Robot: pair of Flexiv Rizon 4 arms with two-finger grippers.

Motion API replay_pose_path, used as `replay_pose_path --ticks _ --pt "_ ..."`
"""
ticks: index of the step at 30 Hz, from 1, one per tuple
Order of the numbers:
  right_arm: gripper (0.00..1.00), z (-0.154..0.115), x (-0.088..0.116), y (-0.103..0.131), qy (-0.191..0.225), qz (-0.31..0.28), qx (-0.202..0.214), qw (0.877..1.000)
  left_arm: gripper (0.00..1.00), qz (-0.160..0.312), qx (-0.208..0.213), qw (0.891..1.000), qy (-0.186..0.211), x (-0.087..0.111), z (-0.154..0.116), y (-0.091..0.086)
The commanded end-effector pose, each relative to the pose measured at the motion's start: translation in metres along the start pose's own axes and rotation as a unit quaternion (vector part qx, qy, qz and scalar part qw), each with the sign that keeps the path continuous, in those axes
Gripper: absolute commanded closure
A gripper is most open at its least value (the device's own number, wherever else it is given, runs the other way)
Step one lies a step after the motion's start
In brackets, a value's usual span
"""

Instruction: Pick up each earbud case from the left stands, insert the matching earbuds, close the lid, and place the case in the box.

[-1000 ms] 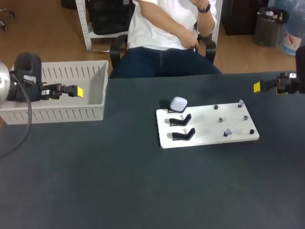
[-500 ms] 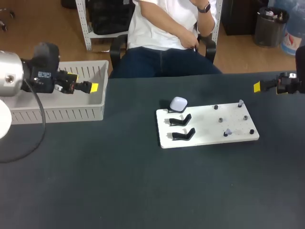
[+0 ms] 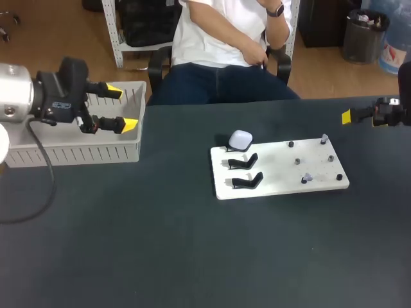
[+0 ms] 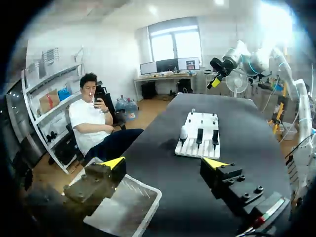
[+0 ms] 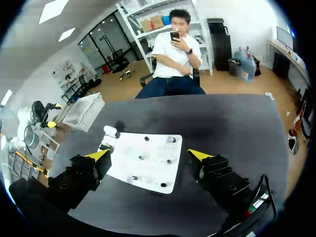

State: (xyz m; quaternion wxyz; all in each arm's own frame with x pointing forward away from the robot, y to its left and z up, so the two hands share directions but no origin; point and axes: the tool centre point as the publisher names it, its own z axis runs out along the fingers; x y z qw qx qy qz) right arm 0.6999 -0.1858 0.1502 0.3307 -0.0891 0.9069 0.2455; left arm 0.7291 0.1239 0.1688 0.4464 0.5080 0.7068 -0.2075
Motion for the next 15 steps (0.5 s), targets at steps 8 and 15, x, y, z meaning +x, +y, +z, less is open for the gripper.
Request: replay_pose_path --ticks 8,15 --pt "0.00 0.000 0.000 0.000 0.000 0.000 0.001 1.000 0.00 0.009 0.054 0.998 -0.041 0.003 0.007 0.002" --pt "0.00 0.000 0.000 0.000 0.000 0.000 0.001 1.000 0.00 0.027 0.071 0.997 0.008 -0.002 0.054 -0.004"
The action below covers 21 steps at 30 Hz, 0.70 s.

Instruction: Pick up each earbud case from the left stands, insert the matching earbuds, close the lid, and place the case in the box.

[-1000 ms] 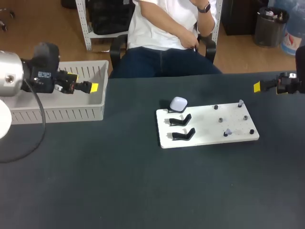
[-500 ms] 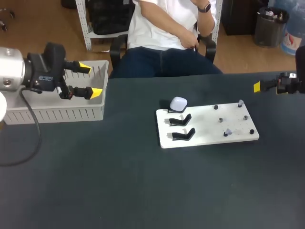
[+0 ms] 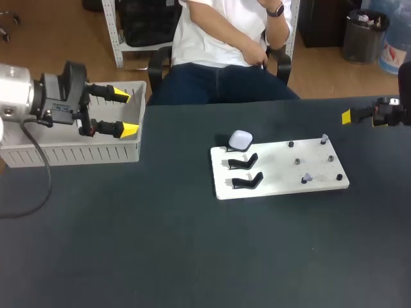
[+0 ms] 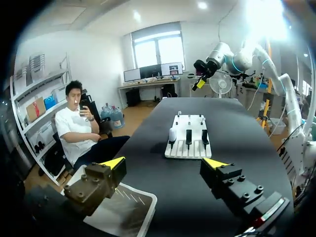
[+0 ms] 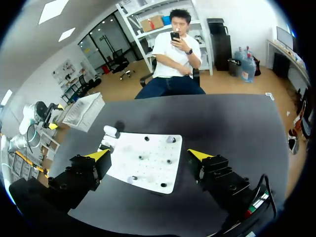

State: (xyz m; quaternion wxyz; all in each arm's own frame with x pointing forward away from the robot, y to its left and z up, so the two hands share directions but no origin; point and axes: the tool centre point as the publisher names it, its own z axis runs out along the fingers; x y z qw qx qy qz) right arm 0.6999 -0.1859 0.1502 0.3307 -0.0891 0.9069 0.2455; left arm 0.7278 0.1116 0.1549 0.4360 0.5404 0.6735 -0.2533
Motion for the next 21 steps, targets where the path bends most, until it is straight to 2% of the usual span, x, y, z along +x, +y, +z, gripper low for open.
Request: replay_pose_path --ticks 1,6,13,18,19,21 --pt "0.00 0.000 0.000 0.000 0.000 0.000 0.001 1.000 0.00 0.007 0.024 1.000 0.016 -0.007 0.045 0.008" --pt "0.00 0.000 0.000 0.000 0.000 0.000 0.001 1.000 0.00 0.013 0.051 0.998 0.015 -0.013 0.084 0.004" --pt "0.00 0.000 0.000 0.000 0.000 0.000 0.001 1.000 0.00 0.015 0.058 0.998 0.002 -0.014 0.134 -0.007" --pt "0.00 0.000 0.000 0.000 0.000 0.000 0.001 1.000 0.00 -0.001 0.056 0.998 -0.002 -0.009 0.162 -0.016" --pt "0.00 0.000 0.000 0.000 0.000 0.000 0.001 1.000 0.00 -0.011 0.069 0.998 0.000 -0.009 0.168 -0.018" --pt "0.00 0.000 0.000 0.000 0.000 0.000 0.001 1.000 0.00 -0.011 0.069 0.998 0.000 -0.009 0.168 -0.018"
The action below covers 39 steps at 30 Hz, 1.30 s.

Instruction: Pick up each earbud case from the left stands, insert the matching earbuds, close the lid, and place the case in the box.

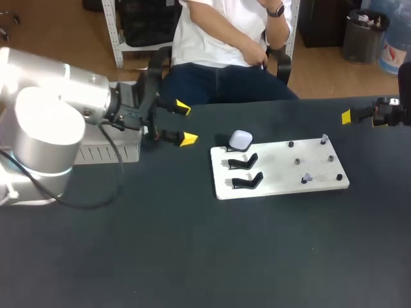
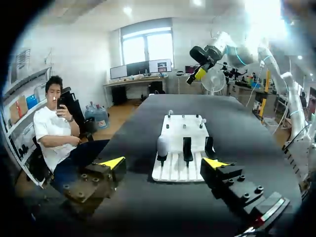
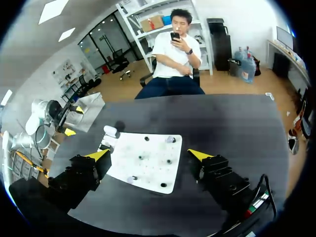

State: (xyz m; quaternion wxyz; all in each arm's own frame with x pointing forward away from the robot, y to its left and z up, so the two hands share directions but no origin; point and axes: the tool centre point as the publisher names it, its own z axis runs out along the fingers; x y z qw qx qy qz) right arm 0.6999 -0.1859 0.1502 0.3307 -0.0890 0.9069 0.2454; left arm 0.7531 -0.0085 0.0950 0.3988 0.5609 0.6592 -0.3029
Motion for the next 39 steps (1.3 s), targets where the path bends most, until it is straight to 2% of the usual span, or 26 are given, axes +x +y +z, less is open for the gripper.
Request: replay_pose_path --ticks 1,18,32,39 --pt "0.00 0.000 0.000 0.000 0.000 0.000 0.001 1.000 0.00 -0.001 0.003 1.000 0.003 0.002 0.033 0.004" --pt "0.00 0.000 0.000 0.000 0.000 0.000 0.001 1.000 0.00 -0.001 0.003 1.000 0.003 0.002 0.033 0.004" --pt "0.00 0.000 0.000 0.000 0.000 0.000 0.001 1.000 0.00 -0.026 0.003 1.000 0.008 0.009 0.069 0.008" --pt "0.00 0.000 0.000 0.000 0.000 0.000 0.001 1.000 0.00 -0.027 0.033 0.999 -0.019 0.009 0.084 0.010"
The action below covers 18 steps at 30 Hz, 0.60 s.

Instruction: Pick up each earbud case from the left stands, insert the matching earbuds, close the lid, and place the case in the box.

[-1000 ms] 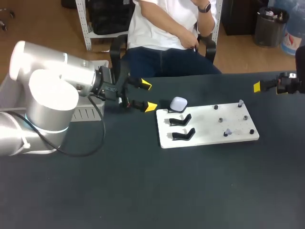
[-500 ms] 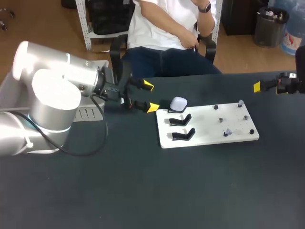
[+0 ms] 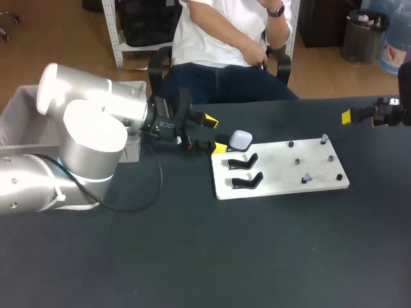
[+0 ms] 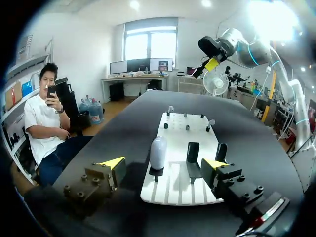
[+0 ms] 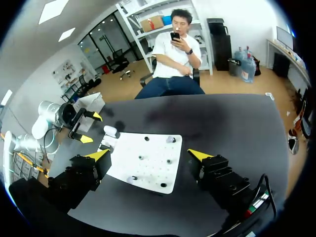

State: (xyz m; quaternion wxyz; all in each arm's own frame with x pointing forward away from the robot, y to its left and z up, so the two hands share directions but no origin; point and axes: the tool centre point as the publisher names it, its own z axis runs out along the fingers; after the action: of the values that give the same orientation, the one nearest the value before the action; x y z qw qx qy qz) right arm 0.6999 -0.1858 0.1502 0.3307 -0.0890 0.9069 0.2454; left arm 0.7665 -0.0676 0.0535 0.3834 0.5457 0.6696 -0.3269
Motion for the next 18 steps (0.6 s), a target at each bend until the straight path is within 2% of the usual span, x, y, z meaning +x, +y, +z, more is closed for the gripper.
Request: replay_pose_path --ticks 1,8,18 --pt "0.00 0.000 0.000 0.000 0.000 0.000 0.001 1.000 0.00 0.002 0.019 1.000 -0.013 0.003 0.013 0.010" --pt "0.00 0.000 0.000 0.000 0.000 0.000 0.001 1.000 0.00 0.002 0.037 0.999 -0.010 0.004 0.031 0.008" --pt "0.00 0.000 0.000 0.000 0.000 0.000 0.001 1.000 0.00 -0.003 0.037 0.999 -0.007 -0.001 0.046 0.005"
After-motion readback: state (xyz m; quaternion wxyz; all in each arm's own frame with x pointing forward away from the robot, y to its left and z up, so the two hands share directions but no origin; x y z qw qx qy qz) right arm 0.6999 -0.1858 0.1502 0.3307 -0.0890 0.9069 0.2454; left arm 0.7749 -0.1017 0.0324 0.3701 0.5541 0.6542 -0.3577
